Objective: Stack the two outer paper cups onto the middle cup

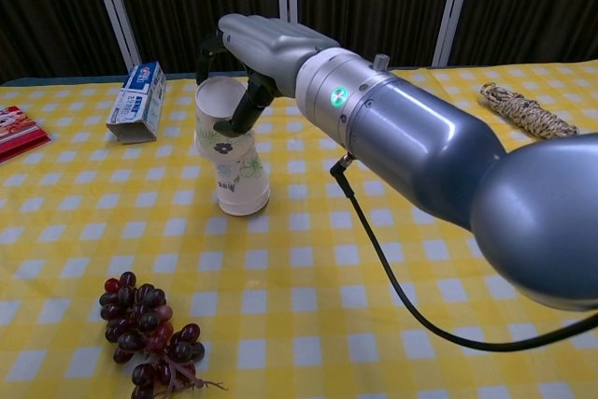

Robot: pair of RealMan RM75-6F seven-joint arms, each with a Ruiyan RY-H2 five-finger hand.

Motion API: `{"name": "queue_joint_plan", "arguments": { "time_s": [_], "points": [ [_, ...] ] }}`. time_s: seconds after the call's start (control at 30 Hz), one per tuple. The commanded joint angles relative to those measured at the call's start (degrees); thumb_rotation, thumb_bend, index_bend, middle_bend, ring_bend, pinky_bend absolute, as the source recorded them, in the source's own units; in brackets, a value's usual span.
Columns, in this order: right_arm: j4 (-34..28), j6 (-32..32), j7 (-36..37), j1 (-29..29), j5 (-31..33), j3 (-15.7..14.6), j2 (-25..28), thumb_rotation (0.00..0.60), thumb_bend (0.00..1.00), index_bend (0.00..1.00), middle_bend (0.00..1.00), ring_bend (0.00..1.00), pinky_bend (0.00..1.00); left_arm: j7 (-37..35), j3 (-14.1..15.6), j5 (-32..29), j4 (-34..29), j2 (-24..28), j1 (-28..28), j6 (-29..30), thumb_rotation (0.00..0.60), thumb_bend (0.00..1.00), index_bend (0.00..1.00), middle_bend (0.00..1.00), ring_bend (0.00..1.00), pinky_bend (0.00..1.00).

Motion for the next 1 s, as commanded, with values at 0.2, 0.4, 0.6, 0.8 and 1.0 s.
{"name": "queue_joint_plan", "arguments": {
  "time_s": [0.2, 0.4, 0.6, 0.8, 1.0],
  "points": [
    [0.1, 3.2, -2.0, -0.6, -1.8, -0.3, 0.0, 0.600, 0.14, 0.22, 0.04, 0.00, 0.00, 0.3, 0.1, 0.3, -0.2, -0.1, 0.0, 0.0, 0.600, 0.12, 0.00, 0.00, 0.00, 0.00],
    [-2.4, 4.7, -4.0, -1.8, -2.5, -1.2, 2.1, 0.600, 0.14, 0.22, 0.03, 0.00, 0.00, 0.6, 0.0, 0.4, -0.3, -0.1, 0.2, 0.3, 0.600, 0.12, 0.00, 0.00, 0.00, 0.00],
    [-7.9, 7.9, -5.1, -7.0, -3.9, -5.2, 8.0, 0.600, 0.14, 0.20, 0.00, 0.00, 0.00, 0.8, -0.3, 0.1, 0.0, -0.3, 0.4, 0.9, 0.600, 0.12, 0.00, 0.00, 0.00, 0.00],
    [-13.0, 13.5, -0.1, -16.1, -8.2, -12.0, 16.3, 0.600, 0.14, 0.16, 0.00, 0.00, 0.00, 1.4, -0.8, -0.1, 0.2, -0.7, 0.8, 1.9, 0.600, 0.12, 0.00, 0.00, 0.00, 0.00],
    [-13.3, 19.0, 10.5, -25.9, -12.6, -19.0, 23.7, 0.600, 0.14, 0.14, 0.00, 0.00, 0.00, 3.0, -0.9, 0.4, 0.3, -1.5, 1.0, 3.1, 0.600, 0.12, 0.00, 0.00, 0.00, 0.00]
  ]
}}
